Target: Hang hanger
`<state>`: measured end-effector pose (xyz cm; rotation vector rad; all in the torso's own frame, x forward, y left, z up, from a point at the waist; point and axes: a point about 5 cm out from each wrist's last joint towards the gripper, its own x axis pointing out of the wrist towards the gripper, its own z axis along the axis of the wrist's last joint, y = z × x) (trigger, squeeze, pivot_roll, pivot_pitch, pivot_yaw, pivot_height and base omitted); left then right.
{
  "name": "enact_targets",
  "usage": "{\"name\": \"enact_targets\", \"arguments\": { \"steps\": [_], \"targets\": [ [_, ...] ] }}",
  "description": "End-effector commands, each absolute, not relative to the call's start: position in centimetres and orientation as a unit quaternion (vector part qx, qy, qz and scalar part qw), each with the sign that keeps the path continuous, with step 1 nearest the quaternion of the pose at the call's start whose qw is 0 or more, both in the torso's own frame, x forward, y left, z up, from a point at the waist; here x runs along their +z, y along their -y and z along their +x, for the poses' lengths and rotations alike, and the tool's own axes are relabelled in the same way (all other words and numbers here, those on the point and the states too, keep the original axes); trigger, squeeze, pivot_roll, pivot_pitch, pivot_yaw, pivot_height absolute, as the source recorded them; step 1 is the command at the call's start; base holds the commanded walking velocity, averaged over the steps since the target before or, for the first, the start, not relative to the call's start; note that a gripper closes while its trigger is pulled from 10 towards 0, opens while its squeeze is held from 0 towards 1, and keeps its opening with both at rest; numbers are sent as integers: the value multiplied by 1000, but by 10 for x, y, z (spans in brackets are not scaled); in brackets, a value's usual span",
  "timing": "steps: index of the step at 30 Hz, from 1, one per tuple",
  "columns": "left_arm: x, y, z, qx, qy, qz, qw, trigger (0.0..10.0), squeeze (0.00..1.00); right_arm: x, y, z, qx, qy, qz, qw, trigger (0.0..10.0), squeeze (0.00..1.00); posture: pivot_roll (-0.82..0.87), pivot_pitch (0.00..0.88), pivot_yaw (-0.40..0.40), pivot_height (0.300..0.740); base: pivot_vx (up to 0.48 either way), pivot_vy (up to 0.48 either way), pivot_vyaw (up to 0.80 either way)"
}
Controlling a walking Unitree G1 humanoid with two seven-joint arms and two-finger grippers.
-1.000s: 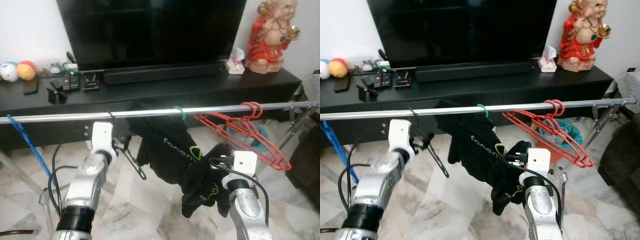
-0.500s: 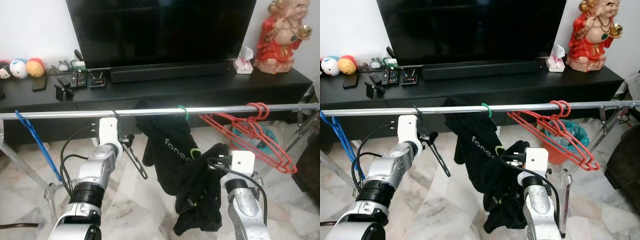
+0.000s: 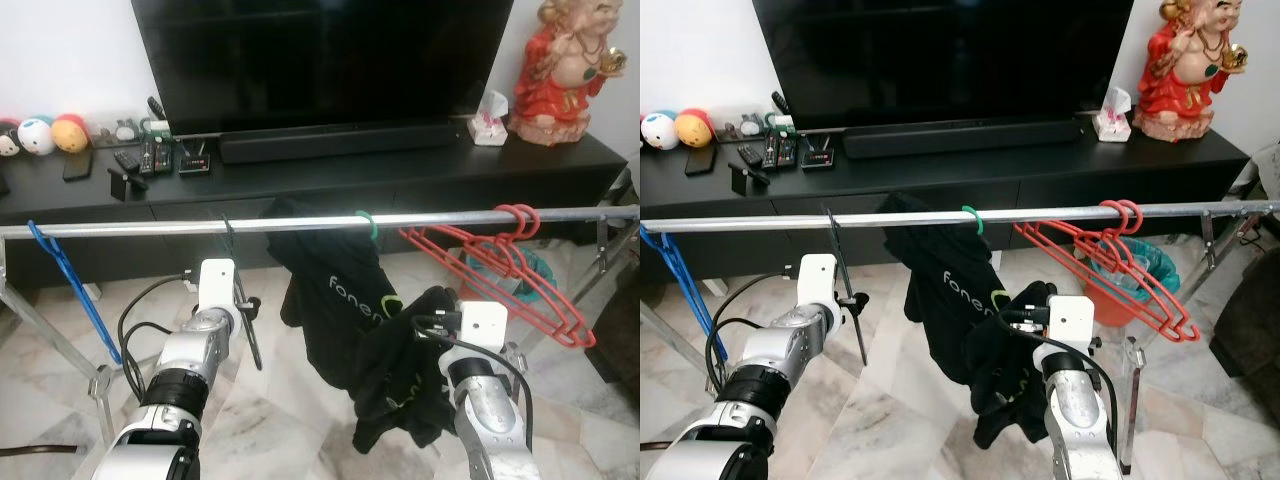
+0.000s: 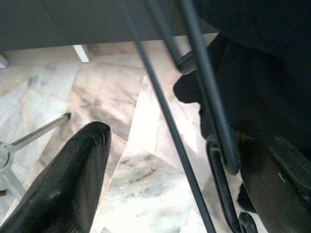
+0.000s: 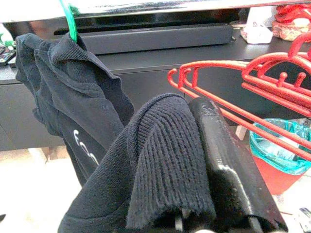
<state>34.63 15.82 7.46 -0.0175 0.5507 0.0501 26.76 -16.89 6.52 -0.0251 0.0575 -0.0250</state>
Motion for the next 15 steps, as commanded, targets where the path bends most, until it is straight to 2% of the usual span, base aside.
{"name": "enact_targets", "arguments": {
  "steps": [1,8,13,14,15],
  "targets": [
    [84,-163,351,31,-248,-10,968,10000,0,72,166,272,-6,-13,-15,1000,10000,0,54,0,23,740,0,0,0],
    [97,-160,357,5,-193,-56,980,10000,0,72,163,272,-3,-13,-13,1000,10000,0,51,0,27,740,0,0,0],
    [91,-160,356,-3,-203,-48,978,10000,0,72,164,271,-5,-13,-14,1000,10000,0,43,0,31,740,0,0,0],
    [89,-161,355,-3,-204,-48,978,9412,0,72,165,271,-6,-12,-14,1000,10000,0,42,0,33,740,0,0,0],
    [87,-161,355,-2,-205,-47,978,6824,0,72,164,271,-6,-12,-14,1000,10000,0,42,0,33,740,0,0,0]
  ]
}}
